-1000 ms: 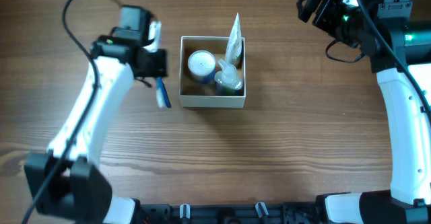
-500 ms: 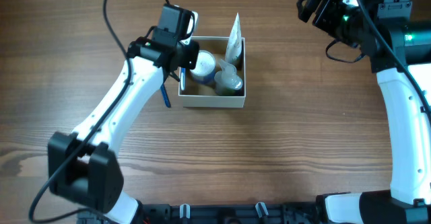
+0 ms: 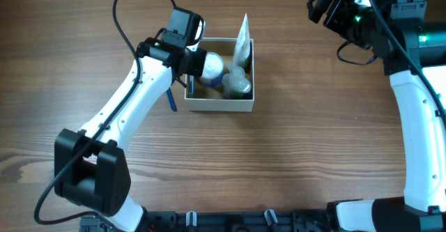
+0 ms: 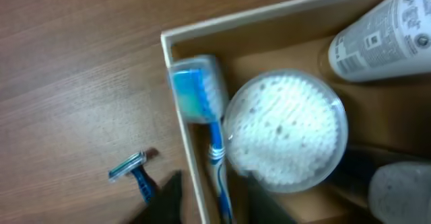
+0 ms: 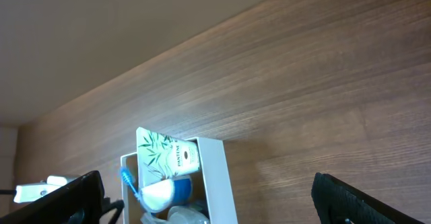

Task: Pack container
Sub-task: 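Lift the toothbrush and drop it into the box beside the tub, then move the left gripper to the blue razor and grasp its handle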

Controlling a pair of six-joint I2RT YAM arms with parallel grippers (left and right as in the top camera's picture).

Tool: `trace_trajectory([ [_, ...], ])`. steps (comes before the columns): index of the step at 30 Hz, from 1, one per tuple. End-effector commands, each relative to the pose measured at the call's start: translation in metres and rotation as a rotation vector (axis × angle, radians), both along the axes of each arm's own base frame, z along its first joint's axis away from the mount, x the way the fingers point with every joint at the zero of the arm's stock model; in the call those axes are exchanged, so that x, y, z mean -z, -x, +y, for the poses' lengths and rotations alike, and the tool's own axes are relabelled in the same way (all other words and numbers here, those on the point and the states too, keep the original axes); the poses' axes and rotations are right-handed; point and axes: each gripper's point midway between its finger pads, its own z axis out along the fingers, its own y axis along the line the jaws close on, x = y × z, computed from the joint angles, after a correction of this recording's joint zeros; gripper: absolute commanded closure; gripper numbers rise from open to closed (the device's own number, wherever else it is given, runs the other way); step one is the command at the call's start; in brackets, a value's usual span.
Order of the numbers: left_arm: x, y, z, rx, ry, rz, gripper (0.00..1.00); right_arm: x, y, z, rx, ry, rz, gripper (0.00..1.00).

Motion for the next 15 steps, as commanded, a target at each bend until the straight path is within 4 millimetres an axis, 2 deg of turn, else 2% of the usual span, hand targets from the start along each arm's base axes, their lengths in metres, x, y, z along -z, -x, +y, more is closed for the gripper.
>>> trace_trajectory([
  [1,-0.01,0.0,-0.001,-0.051,0.027,-0.016,0.55,-0.001,0.0,0.001,0.003,-0.011,-0.002,0.0],
  [3,-0.023,0.0,-0.001,-0.08,0.055,-0.038,0.54,-0.001,0.0,0.001,0.003,-0.011,-0.001,0.0],
  [4,-0.046,0.001,0.001,-0.106,0.085,-0.072,0.52,-0.001,0.0,0.001,0.003,-0.011,-0.002,0.0],
  [5,-0.054,0.002,0.003,-0.118,0.091,-0.084,0.5,-0.001,0.0,0.001,0.003,-0.011,-0.002,0.0],
  [8,-0.075,0.009,0.022,-0.166,0.075,-0.113,0.46,-0.001,0.0,0.001,0.003,-0.011,-0.002,0.0],
  [10,-0.072,0.016,0.044,-0.258,0.049,-0.085,0.44,-0.001,0.0,0.001,0.003,-0.011,-0.001,0.0],
  [12,-0.062,0.024,0.066,-0.355,0.039,-0.024,0.37,-0.001,0.0,0.001,0.003,-0.011,-0.002,0.0],
  [13,-0.05,0.03,0.08,-0.434,0.043,0.026,0.35,-0.001,0.0,0.001,0.003,-0.011,-0.001,0.0],
  [15,-0.028,0.036,0.094,-0.506,0.078,0.113,0.33,-0.001,0.0,0.001,0.003,-0.011,-0.002,0.0],
])
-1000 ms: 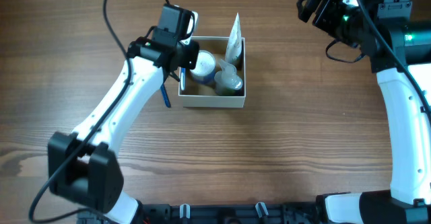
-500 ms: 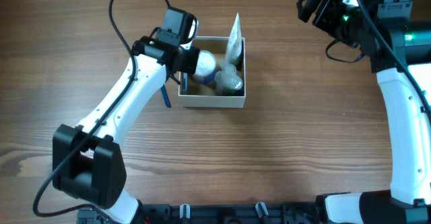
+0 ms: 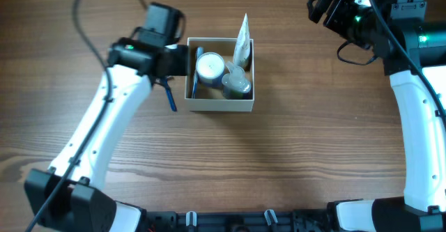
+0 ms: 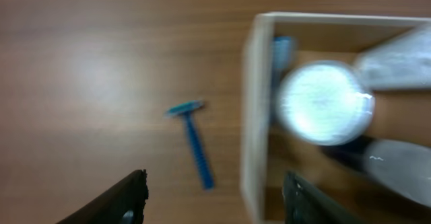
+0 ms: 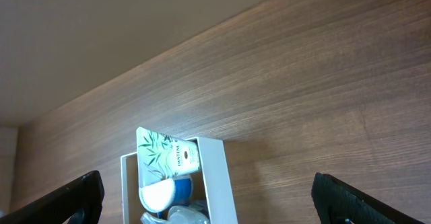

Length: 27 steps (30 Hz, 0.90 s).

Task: Pack container
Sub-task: 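Move the left gripper to the blue razor and grasp its handle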

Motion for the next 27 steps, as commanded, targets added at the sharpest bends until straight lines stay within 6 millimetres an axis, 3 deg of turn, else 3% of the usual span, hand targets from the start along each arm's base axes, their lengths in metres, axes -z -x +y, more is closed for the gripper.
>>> trace_trajectory([
  [1,0.041,0.006,0.041,-0.237,0.083,0.137,0.33,-0.001,0.0,0.001,0.002,-0.011,-0.002,0.0],
  [5,0.088,0.006,0.045,-0.266,0.184,0.257,0.33,-0.001,0.0,0.001,0.003,-0.011,-0.002,0.0],
  [13,0.161,0.004,0.043,-0.279,0.181,0.411,0.35,-0.001,0.0,0.001,0.003,-0.01,-0.002,0.0],
  [19,0.183,0.003,0.042,-0.282,0.178,0.444,0.36,-0.001,0.0,0.001,0.002,-0.011,-0.002,0.0],
  [27,0.192,0.004,0.043,-0.284,0.173,0.462,0.53,-0.001,0.0,0.001,0.003,-0.011,-0.002,0.0],
])
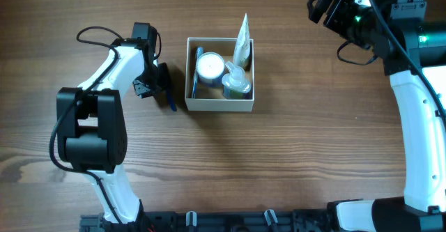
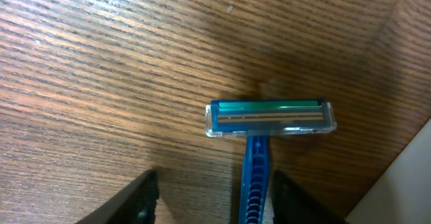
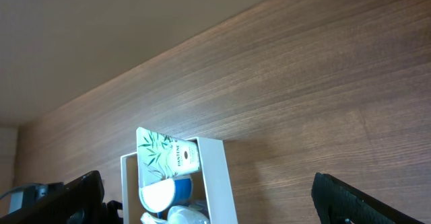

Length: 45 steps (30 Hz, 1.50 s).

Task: Pack container
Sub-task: 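Move the left gripper to the blue razor and grasp its handle, then carry the razor into the box and release it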

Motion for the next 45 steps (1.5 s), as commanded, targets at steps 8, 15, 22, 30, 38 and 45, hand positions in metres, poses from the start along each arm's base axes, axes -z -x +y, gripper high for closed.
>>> trace_trajectory([
  [8,0.009,0.005,-0.002,-0.008,0.013,0.03,0.73,-0.001,0.0,0.001,0.002,-0.011,-0.002,0.0],
  [15,0.011,0.008,-0.002,-0.008,0.012,0.038,0.75,-0.001,0.0,0.001,0.002,-0.011,-0.002,0.0],
  [22,0.014,0.01,-0.002,-0.008,0.011,0.052,0.96,-0.001,0.0,0.001,0.002,-0.011,-0.002,0.0],
  [30,-0.036,-0.004,-0.003,0.064,0.01,0.03,0.96,-0.001,0.0,0.001,0.002,-0.011,-0.002,0.0],
  [38,-0.145,-0.034,-0.038,0.218,0.019,-0.208,0.96,-0.001,0.0,0.001,0.002,-0.011,-0.002,0.0],
  [45,-0.154,-0.048,-0.101,0.47,-0.04,-0.353,0.96,-0.001,0.0,0.001,0.002,-0.011,-0.002,0.0],
])
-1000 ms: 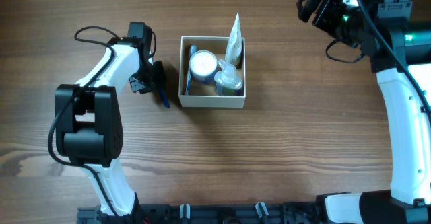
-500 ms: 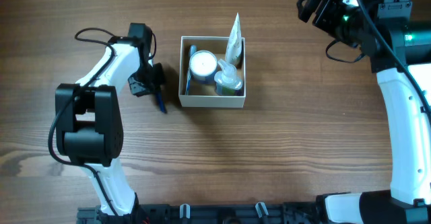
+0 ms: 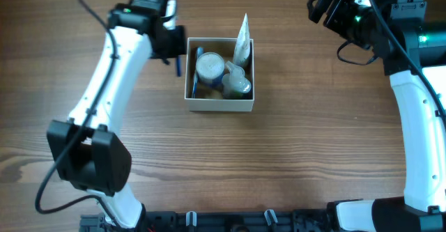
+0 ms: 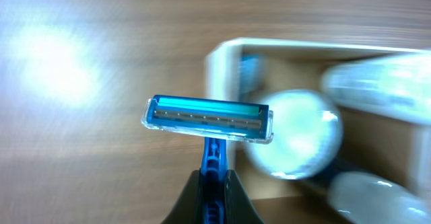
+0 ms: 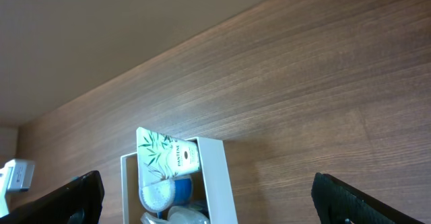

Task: Pack container
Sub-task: 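Carry the razor into the box and release it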

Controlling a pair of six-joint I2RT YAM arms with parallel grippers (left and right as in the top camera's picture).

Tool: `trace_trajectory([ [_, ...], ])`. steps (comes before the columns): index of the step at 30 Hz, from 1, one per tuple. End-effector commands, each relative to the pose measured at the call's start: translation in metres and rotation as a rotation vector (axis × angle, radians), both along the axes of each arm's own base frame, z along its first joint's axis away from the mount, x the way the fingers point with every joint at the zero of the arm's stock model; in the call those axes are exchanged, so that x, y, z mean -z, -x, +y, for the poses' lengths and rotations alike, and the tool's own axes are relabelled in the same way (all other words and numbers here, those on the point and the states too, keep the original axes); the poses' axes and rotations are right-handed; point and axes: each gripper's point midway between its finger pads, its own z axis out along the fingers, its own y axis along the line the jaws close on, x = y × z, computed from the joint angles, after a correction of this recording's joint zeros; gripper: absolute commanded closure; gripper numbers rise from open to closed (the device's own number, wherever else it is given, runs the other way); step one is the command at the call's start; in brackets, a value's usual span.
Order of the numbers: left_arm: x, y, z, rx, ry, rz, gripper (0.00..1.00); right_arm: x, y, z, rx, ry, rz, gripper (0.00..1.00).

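A white box [image 3: 219, 107] sits on the wooden table, holding a round cotton-swab tub [image 3: 208, 67], a blue toothbrush [image 3: 198, 56], a Pantene tube [image 3: 242, 40] and a clear bottle [image 3: 237, 85]. My left gripper [image 3: 172, 49] is shut on the handle of a blue razor [image 4: 207, 119], held up just outside the box's left wall [image 4: 219, 54], the blade head pointing away from the wrist. My right gripper [image 3: 320, 5] hangs far off at the back right, its fingers [image 5: 343, 197] spread wide with nothing between them.
Bare wood table [image 3: 293, 155] lies all around the box. The left arm [image 3: 104, 99] stretches from the front left up to the box's far left corner. The right arm [image 3: 418, 120] runs along the right edge.
My left gripper was open, low on the table, astride the razor left of the box. Now it is shut on the razor's handle, raised and further back beside the box's left wall.
At first my left gripper was over the box's left side by the toothbrush, the razor lying on the table outside. Then it stood open left of the box, then low around the razor. Now it holds the razor up. The right arm stayed still.
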Motion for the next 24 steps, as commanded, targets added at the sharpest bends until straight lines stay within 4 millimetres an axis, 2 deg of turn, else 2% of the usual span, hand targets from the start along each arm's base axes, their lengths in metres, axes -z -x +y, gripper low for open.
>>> trace_trajectory([
  [1,0.014,-0.002,-0.026,0.13,-0.092,-0.029,0.96,-0.001,0.0,0.001,0.003,-0.011,-0.002,0.0],
  [4,0.033,0.0,-0.036,0.163,-0.11,0.006,0.96,-0.001,0.0,0.001,0.003,-0.011,-0.002,0.0],
  [6,0.045,0.003,-0.034,0.173,-0.141,0.041,0.96,-0.001,0.0,0.001,0.003,-0.01,-0.002,0.0],
  [11,0.048,0.001,-0.019,0.145,-0.216,0.045,0.95,-0.001,0.0,0.001,0.003,-0.01,-0.002,0.0],
  [14,0.05,0.001,-0.018,0.147,-0.218,0.048,0.89,-0.001,0.0,0.001,0.003,-0.011,-0.002,0.0],
  [15,0.05,0.001,-0.018,0.147,-0.218,0.05,0.82,-0.001,0.0,0.001,0.003,-0.01,-0.002,0.0],
  [17,0.05,0.002,-0.018,0.148,-0.219,0.053,0.57,-0.001,0.0,0.001,0.003,-0.01,-0.002,0.0],
  [18,0.05,0.002,-0.018,0.148,-0.219,0.053,0.49,-0.001,0.0,0.001,0.003,-0.011,-0.002,0.0],
  [20,0.05,0.002,-0.018,0.147,-0.218,0.052,0.47,-0.001,0.0,0.001,0.003,-0.01,-0.002,0.0],
  [24,0.032,-0.003,-0.013,0.031,-0.172,0.022,0.54,-0.001,0.0,0.001,0.003,-0.011,-0.002,0.0],
])
